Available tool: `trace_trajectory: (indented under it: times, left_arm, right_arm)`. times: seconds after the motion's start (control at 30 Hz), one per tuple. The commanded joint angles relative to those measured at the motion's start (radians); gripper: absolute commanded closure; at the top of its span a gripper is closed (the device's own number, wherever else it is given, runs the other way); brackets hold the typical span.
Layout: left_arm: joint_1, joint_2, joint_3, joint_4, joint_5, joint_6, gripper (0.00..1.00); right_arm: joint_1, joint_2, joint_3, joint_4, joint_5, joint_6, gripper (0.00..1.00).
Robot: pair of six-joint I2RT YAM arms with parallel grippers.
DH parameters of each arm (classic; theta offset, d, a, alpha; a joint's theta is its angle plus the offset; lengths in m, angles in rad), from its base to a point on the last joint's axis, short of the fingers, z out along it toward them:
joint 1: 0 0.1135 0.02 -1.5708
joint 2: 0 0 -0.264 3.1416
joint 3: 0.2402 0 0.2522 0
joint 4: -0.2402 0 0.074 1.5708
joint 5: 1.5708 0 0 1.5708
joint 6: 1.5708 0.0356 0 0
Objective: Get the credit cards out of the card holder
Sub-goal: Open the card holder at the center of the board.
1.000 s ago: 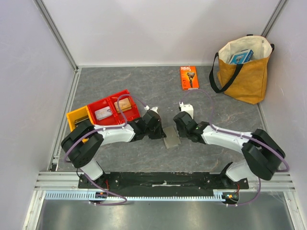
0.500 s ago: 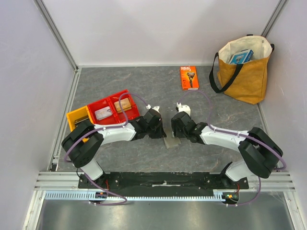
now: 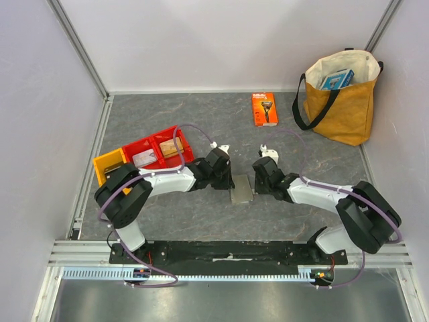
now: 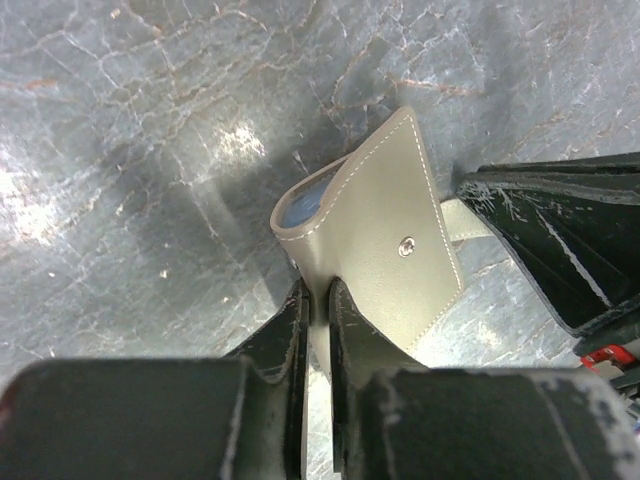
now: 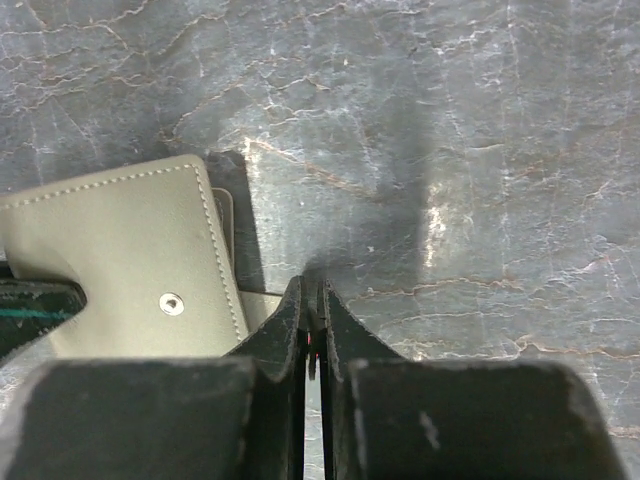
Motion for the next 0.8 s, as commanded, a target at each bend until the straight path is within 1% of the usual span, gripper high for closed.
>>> trace_trajectory:
  times: [0.0,0.03,0.07,0.1,0.13,0.17,0.2,0.23,0.37,0.4,0.53,0.77]
  left_arm:
    - [0.025,0.047,0.044,-0.038,-0.044,0.112,0.83]
    - [0.026,0.047,0.052,-0.044,-0.044,0.117,0.78]
    - [0.026,0.047,0.061,-0.047,-0.044,0.120,0.68]
    - [0.026,0.042,0.063,-0.049,-0.044,0.121,0.56]
    - [0.025,0.036,0.063,-0.050,-0.044,0.120,0.47]
    - [0.022,0.021,0.058,-0.053,-0.044,0.118,0.34]
    - [0.016,0.012,0.055,-0.058,-0.054,0.120,0.28]
    - [0.008,-0.002,0.050,-0.070,-0.073,0.118,0.25]
    - [-0.056,-0.042,0.067,-0.142,-0.185,0.112,0.12]
    - [-0.082,-0.045,0.078,-0.165,-0.206,0.108,0.11]
    - [-0.154,-0.018,0.139,-0.251,-0.329,0.063,0.09]
    - [-0.224,0.051,0.227,-0.305,-0.423,0.045,0.08]
  right_arm:
    - [-0.036,-0.048,-0.057,0.091,-0.096,0.029,0.99]
    - [-0.042,-0.055,-0.074,0.114,-0.115,0.041,1.00]
    - [-0.049,-0.062,-0.089,0.131,-0.137,0.052,1.00]
    - [-0.060,-0.069,-0.104,0.180,-0.158,0.068,1.00]
    - [-0.071,-0.075,-0.123,0.209,-0.181,0.087,1.00]
    - [-0.083,-0.080,-0.141,0.237,-0.206,0.104,1.00]
    - [-0.094,-0.089,-0.161,0.274,-0.230,0.123,1.00]
    - [-0.103,-0.095,-0.192,0.309,-0.264,0.140,1.00]
    - [-0.121,-0.123,-0.259,0.436,-0.326,0.210,1.00]
    - [-0.120,-0.125,-0.273,0.458,-0.329,0.224,1.00]
    - [-0.122,-0.121,-0.298,0.507,-0.337,0.238,1.00]
    - [-0.122,-0.105,-0.321,0.544,-0.344,0.252,1.00]
